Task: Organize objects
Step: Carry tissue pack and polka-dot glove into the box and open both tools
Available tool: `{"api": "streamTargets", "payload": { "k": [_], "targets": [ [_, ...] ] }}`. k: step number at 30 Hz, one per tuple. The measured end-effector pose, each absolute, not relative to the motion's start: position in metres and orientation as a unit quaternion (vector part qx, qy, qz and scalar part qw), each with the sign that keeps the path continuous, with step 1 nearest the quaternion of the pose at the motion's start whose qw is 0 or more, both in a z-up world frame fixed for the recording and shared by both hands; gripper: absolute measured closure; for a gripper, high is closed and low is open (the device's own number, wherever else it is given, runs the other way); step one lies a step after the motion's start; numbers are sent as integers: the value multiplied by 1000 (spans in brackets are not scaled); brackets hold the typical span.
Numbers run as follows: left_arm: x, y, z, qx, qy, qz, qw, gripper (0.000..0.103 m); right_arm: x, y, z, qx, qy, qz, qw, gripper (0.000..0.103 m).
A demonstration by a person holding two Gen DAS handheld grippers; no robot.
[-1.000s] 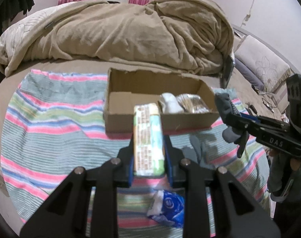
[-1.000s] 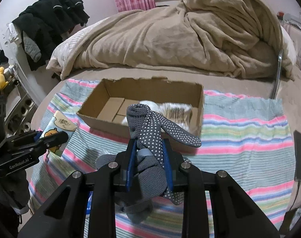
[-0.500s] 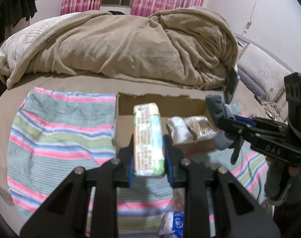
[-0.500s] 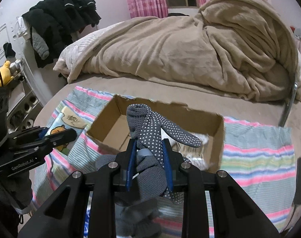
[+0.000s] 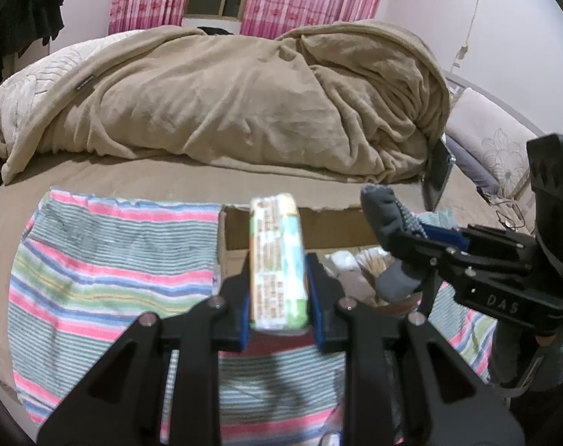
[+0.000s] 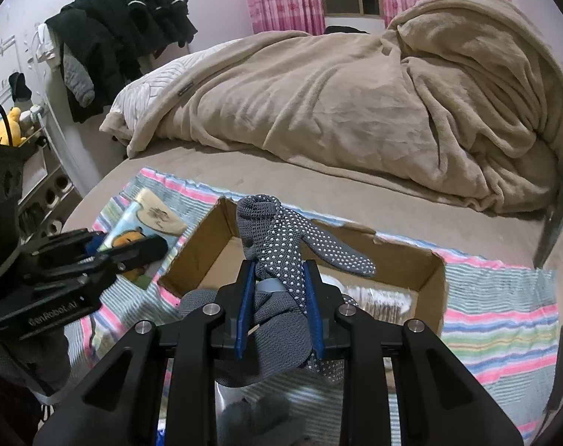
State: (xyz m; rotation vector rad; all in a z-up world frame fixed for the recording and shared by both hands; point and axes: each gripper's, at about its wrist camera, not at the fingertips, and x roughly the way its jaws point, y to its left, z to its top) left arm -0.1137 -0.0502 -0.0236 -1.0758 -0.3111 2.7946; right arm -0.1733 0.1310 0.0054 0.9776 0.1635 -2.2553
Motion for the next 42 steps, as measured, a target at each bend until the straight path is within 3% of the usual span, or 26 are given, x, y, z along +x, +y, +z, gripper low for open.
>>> {"api": "streamTargets", "payload": {
  "k": [20,30,34,42],
  "targets": [
    [-166,-51,-76,-404,-95,909,51,75,-222,93,-41,425,25,-832,355,76],
    [-152,-56,-69,-399,-94,911,48,70,-226,91,-54,437,14,-827,352,74],
    [-141,-57,-62,-396,-90,913,38,69,-222,89,-52,433,12,-830,351,59],
    [-119,-63,-45,-388,-92,917,30,68,-205,95,-38,421,18,-836,352,59]
  ]
}}
